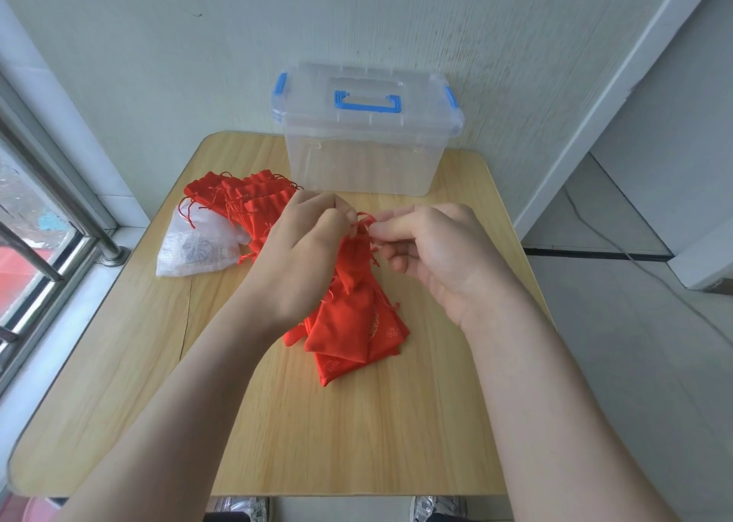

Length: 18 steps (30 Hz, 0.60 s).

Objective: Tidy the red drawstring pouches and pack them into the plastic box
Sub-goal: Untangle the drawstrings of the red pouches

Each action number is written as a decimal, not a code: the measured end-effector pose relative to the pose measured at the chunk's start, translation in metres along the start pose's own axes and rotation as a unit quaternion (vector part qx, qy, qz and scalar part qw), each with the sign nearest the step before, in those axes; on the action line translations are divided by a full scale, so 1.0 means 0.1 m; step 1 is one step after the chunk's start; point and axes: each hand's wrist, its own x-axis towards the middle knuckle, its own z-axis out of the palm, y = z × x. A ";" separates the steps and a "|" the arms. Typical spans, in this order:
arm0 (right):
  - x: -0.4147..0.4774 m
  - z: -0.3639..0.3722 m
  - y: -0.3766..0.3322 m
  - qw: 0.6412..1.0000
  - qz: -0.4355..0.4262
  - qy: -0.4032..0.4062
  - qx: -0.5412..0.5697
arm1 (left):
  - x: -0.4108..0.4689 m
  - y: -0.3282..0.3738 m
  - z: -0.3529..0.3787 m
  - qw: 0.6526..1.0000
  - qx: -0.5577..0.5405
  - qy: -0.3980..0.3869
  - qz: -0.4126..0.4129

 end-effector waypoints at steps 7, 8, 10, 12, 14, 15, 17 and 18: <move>0.02 0.03 0.03 0.999 -0.027 0.018 -0.036 | 0.02 0.00 -0.02 0.998 0.019 0.066 0.015; 0.02 0.03 0.03 0.999 -0.030 0.019 -0.037 | 0.02 -0.01 -0.02 0.997 0.016 0.074 0.001; 0.01 0.03 0.03 0.998 -0.033 0.018 -0.040 | 0.03 -0.02 -0.03 0.995 -0.007 0.084 -0.047; 0.01 0.04 0.03 0.998 -0.036 0.016 -0.041 | 0.04 -0.04 -0.03 0.992 -0.037 0.086 -0.090; 0.01 0.04 0.03 0.998 -0.036 0.013 -0.043 | 0.06 -0.02 -0.03 0.988 -0.067 0.078 -0.114; 0.01 0.04 0.03 0.998 -0.037 0.011 -0.046 | 0.07 -0.01 -0.03 0.986 -0.082 0.071 -0.128; 0.00 0.04 0.03 0.998 -0.038 0.005 -0.052 | 0.07 0.00 -0.01 0.984 -0.098 0.047 -0.142; 0.00 0.04 0.03 0.998 -0.040 0.002 -0.055 | 0.07 -0.01 -0.01 0.986 -0.092 0.037 -0.137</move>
